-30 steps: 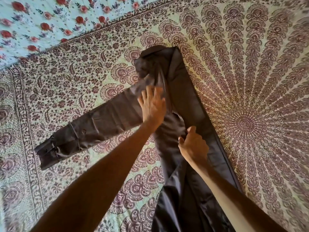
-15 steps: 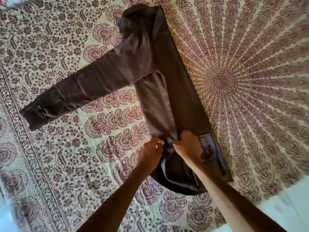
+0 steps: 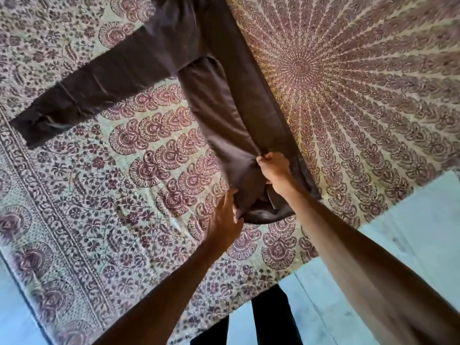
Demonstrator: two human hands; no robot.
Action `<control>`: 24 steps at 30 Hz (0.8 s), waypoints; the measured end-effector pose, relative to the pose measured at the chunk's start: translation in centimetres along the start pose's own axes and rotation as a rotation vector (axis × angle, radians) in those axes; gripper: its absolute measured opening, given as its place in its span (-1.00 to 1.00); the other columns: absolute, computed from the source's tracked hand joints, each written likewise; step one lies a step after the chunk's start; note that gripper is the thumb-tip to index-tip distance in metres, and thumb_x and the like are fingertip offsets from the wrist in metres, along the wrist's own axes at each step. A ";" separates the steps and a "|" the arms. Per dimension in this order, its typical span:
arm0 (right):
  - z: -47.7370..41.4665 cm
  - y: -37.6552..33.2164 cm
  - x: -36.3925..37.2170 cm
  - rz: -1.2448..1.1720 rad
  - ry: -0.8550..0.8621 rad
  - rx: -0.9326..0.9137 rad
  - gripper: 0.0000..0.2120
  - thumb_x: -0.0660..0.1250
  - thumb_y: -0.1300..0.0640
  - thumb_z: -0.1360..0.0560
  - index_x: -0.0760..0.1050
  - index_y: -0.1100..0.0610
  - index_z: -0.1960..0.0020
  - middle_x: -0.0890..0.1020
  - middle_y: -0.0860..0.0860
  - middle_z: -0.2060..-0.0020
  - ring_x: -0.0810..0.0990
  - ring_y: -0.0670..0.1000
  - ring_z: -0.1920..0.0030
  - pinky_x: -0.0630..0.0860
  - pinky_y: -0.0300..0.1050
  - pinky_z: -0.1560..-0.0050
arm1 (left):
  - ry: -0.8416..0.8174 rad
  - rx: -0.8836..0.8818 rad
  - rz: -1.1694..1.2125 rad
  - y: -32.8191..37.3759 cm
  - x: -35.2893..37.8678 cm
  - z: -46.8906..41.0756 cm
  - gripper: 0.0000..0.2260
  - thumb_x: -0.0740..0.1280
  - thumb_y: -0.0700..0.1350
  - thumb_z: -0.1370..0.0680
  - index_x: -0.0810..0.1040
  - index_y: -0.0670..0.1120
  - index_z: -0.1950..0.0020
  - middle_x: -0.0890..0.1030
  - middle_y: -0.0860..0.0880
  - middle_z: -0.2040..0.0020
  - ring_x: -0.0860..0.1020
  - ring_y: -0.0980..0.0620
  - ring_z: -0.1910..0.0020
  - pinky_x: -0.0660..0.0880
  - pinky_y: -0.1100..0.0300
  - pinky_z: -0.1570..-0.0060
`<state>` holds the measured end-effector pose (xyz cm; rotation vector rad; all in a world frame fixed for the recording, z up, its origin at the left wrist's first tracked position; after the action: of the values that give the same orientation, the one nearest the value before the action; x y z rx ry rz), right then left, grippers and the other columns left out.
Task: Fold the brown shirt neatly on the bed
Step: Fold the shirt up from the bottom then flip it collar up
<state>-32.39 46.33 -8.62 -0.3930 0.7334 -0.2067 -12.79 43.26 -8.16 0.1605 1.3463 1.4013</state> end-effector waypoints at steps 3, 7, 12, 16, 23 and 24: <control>0.7 0.9 -0.5 -0.095 -0.023 -0.008 -0.62 0.35 -0.10 -0.51 0.64 0.23 -0.02 0.68 0.19 0.05 0.64 0.20 -0.05 0.60 0.18 -0.03 | 0.141 0.004 0.071 0.6 -0.4 1.3 -0.58 0.36 -0.20 -0.48 0.35 -0.16 -0.31 0.59 -0.08 0.03 0.57 0.06 0.18 0.59 0.25 0.20; 1.5 4.1 1.0 0.009 -0.151 -0.002 -0.66 0.50 -0.05 -0.36 0.65 0.16 -0.01 0.70 0.09 0.09 0.68 0.07 0.08 0.67 0.05 0.13 | 0.247 -0.034 0.073 0.8 -0.1 1.6 -0.67 0.31 -0.23 -0.48 0.37 -0.16 -0.22 0.52 -0.11 -0.02 0.55 -0.01 0.19 0.59 0.10 0.31; 3.1 6.1 -1.2 0.112 0.056 -0.092 -0.75 0.47 -0.05 -0.39 0.61 0.15 0.15 0.70 0.10 0.24 0.68 0.10 0.19 0.63 -0.02 0.18 | 0.115 0.047 -0.121 2.5 3.3 3.0 -0.60 0.23 -0.31 -0.38 0.34 -0.13 -0.21 0.55 -0.18 -0.01 0.58 -0.13 0.24 0.61 0.02 0.33; 3.8 7.3 -1.7 0.166 0.102 -0.108 -0.76 0.41 -0.06 -0.42 0.62 0.12 0.11 0.71 0.10 0.21 0.69 0.16 0.13 0.63 0.00 0.13 | 0.018 0.050 -0.191 2.3 5.3 3.4 -0.69 0.25 -0.29 -0.48 0.34 -0.10 -0.19 0.55 -0.13 0.08 0.62 -0.15 0.26 0.61 -0.05 0.32; 3.5 7.8 -2.3 0.428 0.013 -0.060 -0.64 0.39 -0.16 -0.46 0.64 0.15 0.07 0.70 0.13 0.06 0.67 0.17 0.01 0.50 -0.09 0.12 | -0.013 0.027 -0.296 2.7 3.6 3.0 -0.82 0.18 -0.02 -0.62 0.48 -0.10 0.02 0.62 -0.07 0.27 0.49 0.04 0.49 0.27 0.34 0.56; 3.6 7.1 -2.8 0.494 0.018 -0.072 -0.61 0.39 -0.19 -0.46 0.63 0.15 0.03 0.69 0.13 0.04 0.67 0.16 0.00 0.47 -0.09 0.14 | 0.003 0.004 -0.311 2.7 2.8 2.5 -0.80 0.18 -0.02 -0.63 0.51 -0.11 0.04 0.62 -0.07 0.27 0.43 0.12 0.53 0.17 0.41 0.58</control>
<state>-31.61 54.69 -7.47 -0.2672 0.8352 0.2823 -13.57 47.65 -6.79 -0.0477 1.3131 1.1371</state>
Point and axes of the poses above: each hand's wrist, its own z-axis away from the middle knuckle, its own x-axis out of the palm, y = z × x, the point moved 10 cm from there along -z, towards the middle knuckle
